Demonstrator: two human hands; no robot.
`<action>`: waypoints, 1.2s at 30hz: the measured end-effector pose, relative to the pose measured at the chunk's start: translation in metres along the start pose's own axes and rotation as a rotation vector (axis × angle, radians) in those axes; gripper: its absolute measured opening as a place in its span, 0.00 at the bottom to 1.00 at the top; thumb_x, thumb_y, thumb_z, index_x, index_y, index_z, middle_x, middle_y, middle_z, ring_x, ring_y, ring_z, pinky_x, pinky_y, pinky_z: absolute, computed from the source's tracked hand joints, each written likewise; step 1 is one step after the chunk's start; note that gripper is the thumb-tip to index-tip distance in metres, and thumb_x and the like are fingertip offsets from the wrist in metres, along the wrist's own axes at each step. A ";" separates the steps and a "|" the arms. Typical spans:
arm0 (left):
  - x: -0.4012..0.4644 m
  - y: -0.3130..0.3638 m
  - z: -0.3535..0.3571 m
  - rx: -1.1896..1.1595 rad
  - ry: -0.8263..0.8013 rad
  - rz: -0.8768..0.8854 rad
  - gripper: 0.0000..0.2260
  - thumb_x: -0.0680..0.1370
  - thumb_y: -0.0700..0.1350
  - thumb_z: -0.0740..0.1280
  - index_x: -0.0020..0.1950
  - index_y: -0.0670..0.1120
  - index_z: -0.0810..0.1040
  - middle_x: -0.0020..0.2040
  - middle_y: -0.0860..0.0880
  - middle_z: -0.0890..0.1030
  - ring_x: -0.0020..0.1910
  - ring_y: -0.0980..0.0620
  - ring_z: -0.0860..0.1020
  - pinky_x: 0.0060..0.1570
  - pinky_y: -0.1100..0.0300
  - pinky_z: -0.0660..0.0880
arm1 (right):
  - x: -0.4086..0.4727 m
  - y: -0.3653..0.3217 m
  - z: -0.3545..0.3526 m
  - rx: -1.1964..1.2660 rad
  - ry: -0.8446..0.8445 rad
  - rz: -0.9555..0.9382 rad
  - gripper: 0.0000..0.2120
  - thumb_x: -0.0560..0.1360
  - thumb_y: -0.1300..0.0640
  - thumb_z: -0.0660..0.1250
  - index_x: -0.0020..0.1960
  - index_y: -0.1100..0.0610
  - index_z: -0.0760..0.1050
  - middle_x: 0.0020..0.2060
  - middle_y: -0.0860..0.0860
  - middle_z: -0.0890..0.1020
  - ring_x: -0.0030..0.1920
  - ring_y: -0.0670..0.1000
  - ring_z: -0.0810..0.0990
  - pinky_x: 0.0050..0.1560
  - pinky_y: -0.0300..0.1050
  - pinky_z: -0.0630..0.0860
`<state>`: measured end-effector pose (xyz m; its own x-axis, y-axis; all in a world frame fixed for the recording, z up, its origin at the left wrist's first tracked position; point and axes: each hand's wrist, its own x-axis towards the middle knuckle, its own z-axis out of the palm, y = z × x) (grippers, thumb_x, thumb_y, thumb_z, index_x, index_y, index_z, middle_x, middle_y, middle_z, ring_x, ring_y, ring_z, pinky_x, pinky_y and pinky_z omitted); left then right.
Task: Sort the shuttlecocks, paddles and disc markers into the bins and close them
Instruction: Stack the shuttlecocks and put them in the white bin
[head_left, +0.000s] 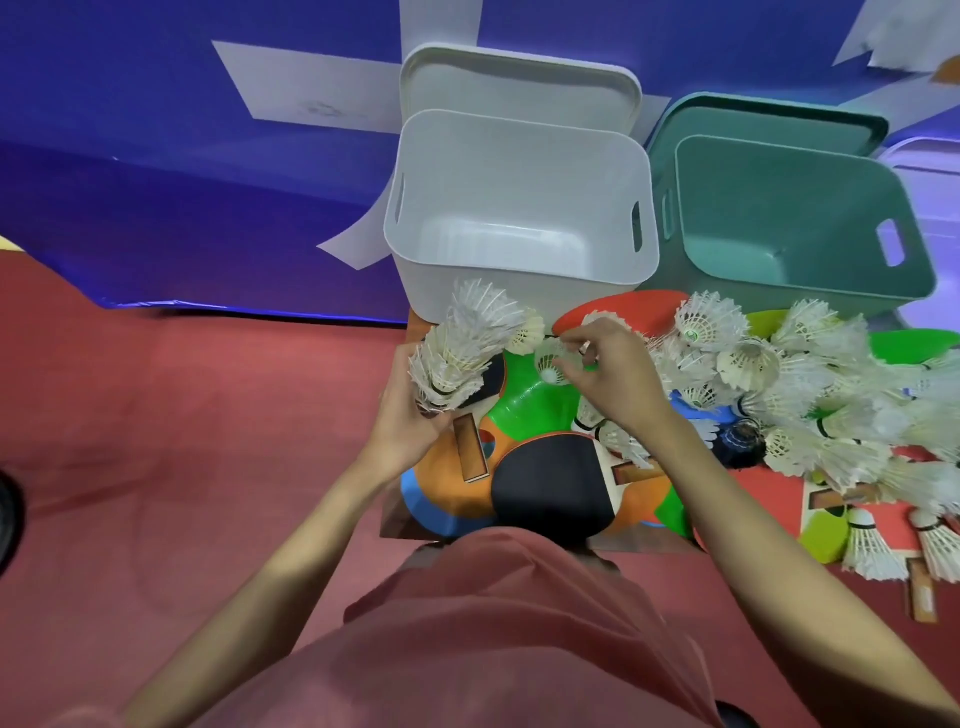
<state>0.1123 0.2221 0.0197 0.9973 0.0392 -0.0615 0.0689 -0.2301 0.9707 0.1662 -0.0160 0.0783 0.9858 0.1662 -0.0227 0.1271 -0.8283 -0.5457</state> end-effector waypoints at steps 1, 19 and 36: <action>-0.001 0.000 0.000 -0.008 -0.005 0.004 0.27 0.67 0.42 0.74 0.60 0.56 0.66 0.55 0.54 0.77 0.55 0.53 0.78 0.56 0.49 0.75 | -0.002 0.003 0.009 -0.132 -0.084 -0.019 0.14 0.73 0.55 0.71 0.56 0.58 0.79 0.48 0.54 0.79 0.46 0.52 0.76 0.47 0.48 0.75; -0.002 -0.002 -0.010 0.015 -0.020 0.014 0.28 0.64 0.44 0.75 0.61 0.50 0.67 0.54 0.57 0.78 0.55 0.50 0.78 0.54 0.47 0.76 | -0.001 -0.012 0.015 -0.352 0.020 0.018 0.08 0.75 0.57 0.63 0.42 0.61 0.78 0.43 0.55 0.78 0.40 0.57 0.78 0.35 0.45 0.69; -0.002 0.003 -0.007 0.028 -0.054 -0.028 0.27 0.64 0.50 0.75 0.59 0.57 0.67 0.52 0.63 0.79 0.54 0.55 0.79 0.54 0.52 0.77 | 0.001 0.013 0.046 -0.525 -0.204 -0.055 0.05 0.71 0.66 0.66 0.43 0.64 0.81 0.43 0.58 0.79 0.49 0.58 0.77 0.41 0.47 0.73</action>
<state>0.1100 0.2283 0.0242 0.9948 -0.0066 -0.1020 0.0969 -0.2572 0.9615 0.1638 -0.0025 0.0329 0.9417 0.2733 -0.1960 0.2663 -0.9619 -0.0615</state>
